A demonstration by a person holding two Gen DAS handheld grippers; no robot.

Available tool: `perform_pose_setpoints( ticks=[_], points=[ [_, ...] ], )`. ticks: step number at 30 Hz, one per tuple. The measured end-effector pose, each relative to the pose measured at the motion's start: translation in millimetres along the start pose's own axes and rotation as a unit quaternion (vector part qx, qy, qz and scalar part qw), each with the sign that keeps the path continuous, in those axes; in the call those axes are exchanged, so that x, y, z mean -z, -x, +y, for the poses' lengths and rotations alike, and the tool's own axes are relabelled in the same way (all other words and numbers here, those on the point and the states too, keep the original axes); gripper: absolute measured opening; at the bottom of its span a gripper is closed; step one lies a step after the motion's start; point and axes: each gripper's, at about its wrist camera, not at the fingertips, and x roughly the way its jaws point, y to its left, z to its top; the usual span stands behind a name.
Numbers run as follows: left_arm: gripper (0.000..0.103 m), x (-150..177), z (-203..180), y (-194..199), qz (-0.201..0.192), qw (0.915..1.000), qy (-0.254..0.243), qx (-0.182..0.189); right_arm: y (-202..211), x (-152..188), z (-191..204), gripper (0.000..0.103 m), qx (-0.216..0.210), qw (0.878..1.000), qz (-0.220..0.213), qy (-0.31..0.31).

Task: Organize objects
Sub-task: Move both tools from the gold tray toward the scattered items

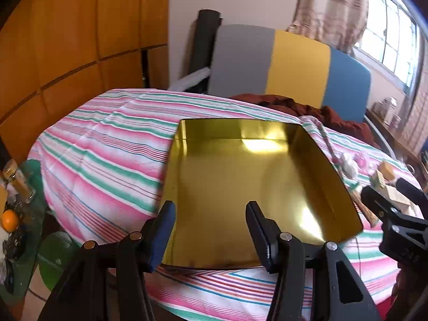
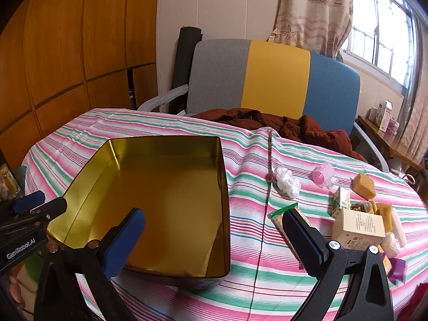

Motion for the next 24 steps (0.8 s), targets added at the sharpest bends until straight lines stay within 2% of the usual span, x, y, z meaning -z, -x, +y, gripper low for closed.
perform_pose_setpoints(
  ticks=[5, 16, 18, 20, 22, 24],
  points=[
    [0.055, 0, -8, 1, 0.015, 0.999, -0.007, 0.041, -1, 0, -7, 0.103, 0.002, 1.0, 0.006, -0.011],
    [0.055, 3, -17, -4, 0.031, 0.9973, -0.016, 0.064, -1, 5, -22, 0.103, 0.013, 0.999, 0.012, -0.028],
    [0.058, 3, -20, -4, 0.032, 0.9966, -0.023, 0.072, -1, 5, -26, 0.103, 0.016, 0.999, 0.013, -0.031],
    [0.072, 2, -26, -1, 0.029, 0.9952, -0.035, 0.087, 0, 6, -32, 0.103, 0.02, 0.999, 0.013, -0.033],
    [0.077, -2, -31, 2, 0.025, 0.9935, -0.043, 0.102, 1, 6, -41, 0.103, 0.024, 0.999, 0.014, -0.038],
    [0.077, -5, -39, 5, 0.02, 0.9918, -0.057, 0.113, 3, 7, -57, 0.103, 0.03, 0.998, 0.015, -0.052]
  ],
)
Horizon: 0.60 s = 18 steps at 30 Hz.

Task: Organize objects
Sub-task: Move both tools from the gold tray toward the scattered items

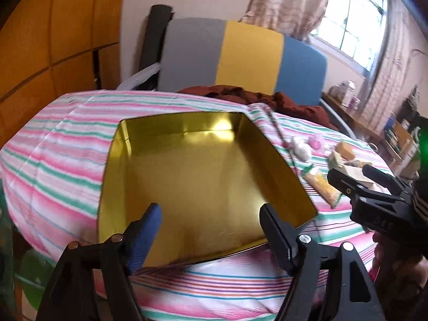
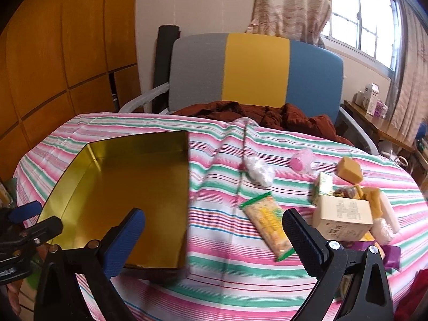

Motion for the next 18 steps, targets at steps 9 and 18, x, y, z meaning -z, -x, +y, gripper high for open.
perform_pose_setpoints(
  ticks=[9, 18],
  points=[
    [0.081, -20, -45, -11, 0.014, 0.9961, -0.031, 0.082, 4, -12, -119, 0.103, 0.061, 0.995, 0.019, -0.072],
    [0.081, -36, -116, -42, 0.08, 0.9848, -0.083, 0.13, 0, -15, -245, 0.103, 0.094, 0.984, -0.003, -0.148]
  ],
)
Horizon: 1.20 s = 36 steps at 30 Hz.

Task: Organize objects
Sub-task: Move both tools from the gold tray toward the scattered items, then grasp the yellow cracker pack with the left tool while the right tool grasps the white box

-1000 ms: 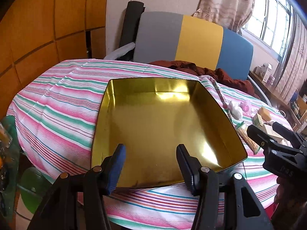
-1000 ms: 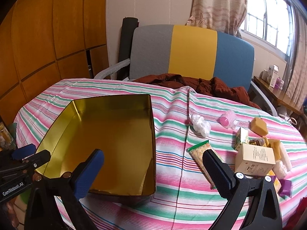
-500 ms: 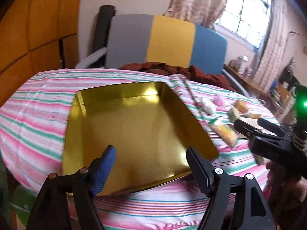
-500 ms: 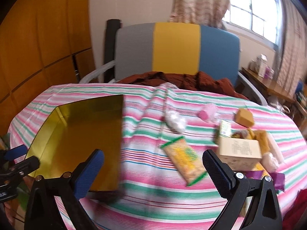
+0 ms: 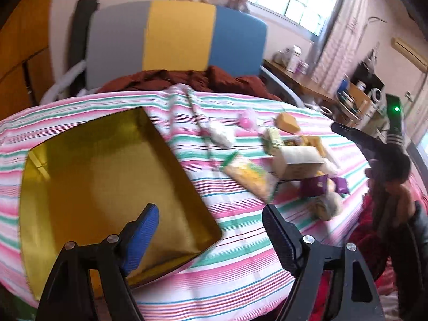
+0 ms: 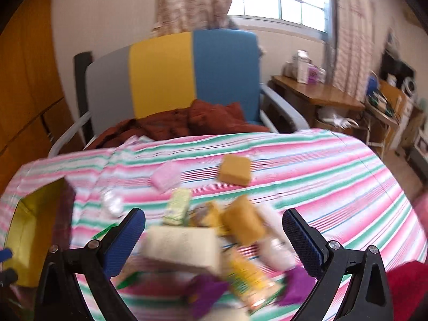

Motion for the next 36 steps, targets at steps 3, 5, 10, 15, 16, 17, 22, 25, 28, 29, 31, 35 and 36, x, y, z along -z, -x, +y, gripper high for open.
perform_pose_setpoints(
  ticks=[3, 5, 10, 15, 16, 17, 22, 25, 28, 29, 31, 35, 36],
  points=[
    [0.081, -15, -20, -20, 0.016, 0.9998, -0.011, -0.004, -8, 1, -26, 0.103, -0.024, 0.998, 0.013, -0.058],
    [0.081, -26, -36, -37, 0.023, 0.9995, -0.02, 0.003, -10, -1, -43, 0.103, -0.042, 0.994, 0.015, -0.104],
    [0.08, -43, -67, -92, 0.068, 0.9975, -0.019, -0.009, -11, 1, -61, 0.103, -0.066, 0.984, 0.023, -0.164],
    [0.08, -46, -83, -139, 0.105, 0.994, -0.005, -0.031, -10, -1, -60, 0.103, -0.097, 0.981, 0.025, -0.163],
    [0.08, -46, -83, -148, 0.112, 0.9928, 0.0, -0.041, -9, -1, -58, 0.103, -0.101, 0.982, 0.024, -0.157],
    [0.08, -47, -83, -155, 0.119, 0.9918, 0.005, -0.046, -8, -1, -56, 0.103, -0.103, 0.983, 0.024, -0.152],
    [0.08, -53, -78, -176, 0.12, 0.9901, 0.032, -0.066, -9, 0, -48, 0.103, -0.109, 0.985, 0.029, -0.134],
    [0.08, -56, -77, -187, 0.121, 0.989, 0.049, -0.07, -10, 0, -47, 0.103, -0.112, 0.984, 0.034, -0.132],
    [0.08, -56, -81, -194, 0.12, 0.9888, 0.028, -0.085, -13, 1, -46, 0.103, -0.113, 0.984, 0.041, -0.131],
    [0.079, -53, -81, -197, 0.128, 0.988, 0.022, -0.083, -15, 2, -46, 0.103, -0.114, 0.984, 0.045, -0.132],
    [0.079, -42, -84, -198, 0.128, 0.9886, -0.004, -0.079, -18, 2, -45, 0.103, -0.118, 0.983, 0.051, -0.134],
    [0.076, -23, -90, -189, 0.106, 0.9894, -0.061, -0.079, -23, 4, -41, 0.103, -0.152, 0.976, 0.068, -0.138],
    [0.074, -21, -90, -187, 0.101, 0.9894, -0.066, -0.08, -26, 5, -38, 0.103, -0.161, 0.975, 0.074, -0.136]
  ],
)
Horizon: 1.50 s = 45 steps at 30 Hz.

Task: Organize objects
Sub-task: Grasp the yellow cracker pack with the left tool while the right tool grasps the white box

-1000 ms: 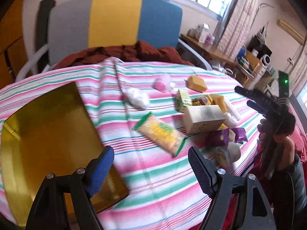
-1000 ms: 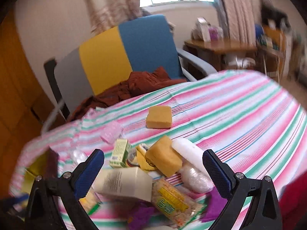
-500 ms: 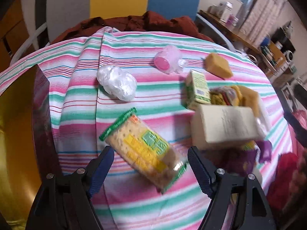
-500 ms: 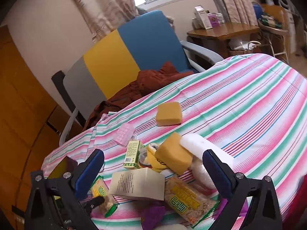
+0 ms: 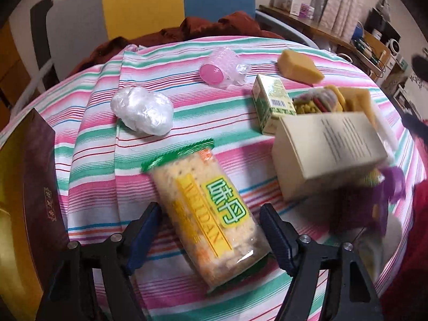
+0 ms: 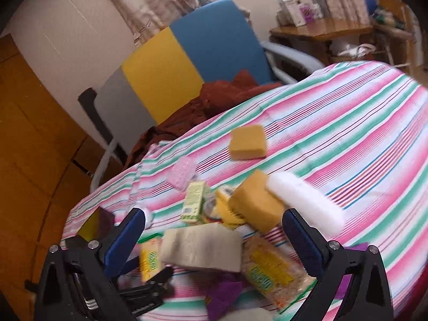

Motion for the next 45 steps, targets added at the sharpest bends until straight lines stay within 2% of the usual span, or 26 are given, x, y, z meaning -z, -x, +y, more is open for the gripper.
perform_pose_setpoints(
  ticks=[3, 5, 8, 10, 13, 15, 16, 18, 20, 26, 30, 33, 37, 39, 41, 43, 45],
  points=[
    [0.067, 1, 0, 4, -0.003, 0.9999, -0.008, -0.008, -11, 3, 7, 0.103, -0.014, 1.0, 0.025, 0.008],
    [0.058, 6, 0, 8, -0.007, 0.9998, -0.016, -0.005, -21, 7, 11, 0.103, -0.019, 0.999, 0.046, 0.013],
    [0.054, 16, -2, 15, -0.018, 0.9991, -0.038, 0.004, -36, 10, 15, 0.103, -0.005, 0.997, 0.072, 0.017],
    [0.052, 19, -9, 17, -0.022, 0.9985, -0.048, 0.011, -45, 11, 16, 0.103, -0.015, 0.996, 0.09, 0.012],
    [0.05, 32, -11, 25, -0.029, 0.9969, -0.068, 0.029, -56, 16, 16, 0.103, -0.061, 0.99, 0.129, -0.007],
    [0.05, 42, -11, 31, -0.032, 0.9961, -0.074, 0.036, -61, 19, 17, 0.103, -0.146, 0.975, 0.162, -0.036],
    [0.05, 47, -10, 34, -0.033, 0.9959, -0.075, 0.038, -61, 19, 18, 0.103, -0.175, 0.969, 0.168, -0.043],
    [0.05, 57, -7, 40, -0.038, 0.995, -0.081, 0.046, -59, 19, 21, 0.103, -0.194, 0.966, 0.168, -0.037],
    [0.05, 63, -5, 43, -0.044, 0.9944, -0.083, 0.048, -59, 20, 22, 0.103, -0.18, 0.97, 0.163, -0.027],
    [0.054, 62, -8, 43, -0.04, 0.9945, -0.084, 0.049, -49, 13, 16, 0.103, -0.094, 0.988, 0.12, -0.002],
    [0.054, 58, -6, 43, -0.035, 0.9952, -0.074, 0.054, -48, 15, 34, 0.103, -0.042, 0.991, 0.111, 0.067],
    [0.054, 56, -7, 40, -0.037, 0.9949, -0.079, 0.05, -52, 18, 52, 0.103, 0.003, 0.984, 0.107, 0.139],
    [0.056, 58, -7, 38, -0.048, 0.994, -0.081, 0.055, -73, 21, 73, 0.103, 0.015, 0.97, 0.128, 0.205],
    [0.057, 59, -7, 38, -0.053, 0.9937, -0.083, 0.055, -88, 26, 79, 0.103, 0.017, 0.961, 0.152, 0.231],
    [0.064, 60, -5, 38, -0.056, 0.9933, -0.077, 0.065, -102, 32, 84, 0.102, 0.032, 0.95, 0.169, 0.261],
    [0.067, 60, -6, 37, -0.058, 0.9927, -0.079, 0.071, -109, 38, 83, 0.093, 0.046, 0.944, 0.179, 0.272],
    [0.067, 60, -9, 37, -0.064, 0.9923, -0.085, 0.063, -111, 45, 81, 0.061, 0.058, 0.936, 0.186, 0.293]
  ],
)
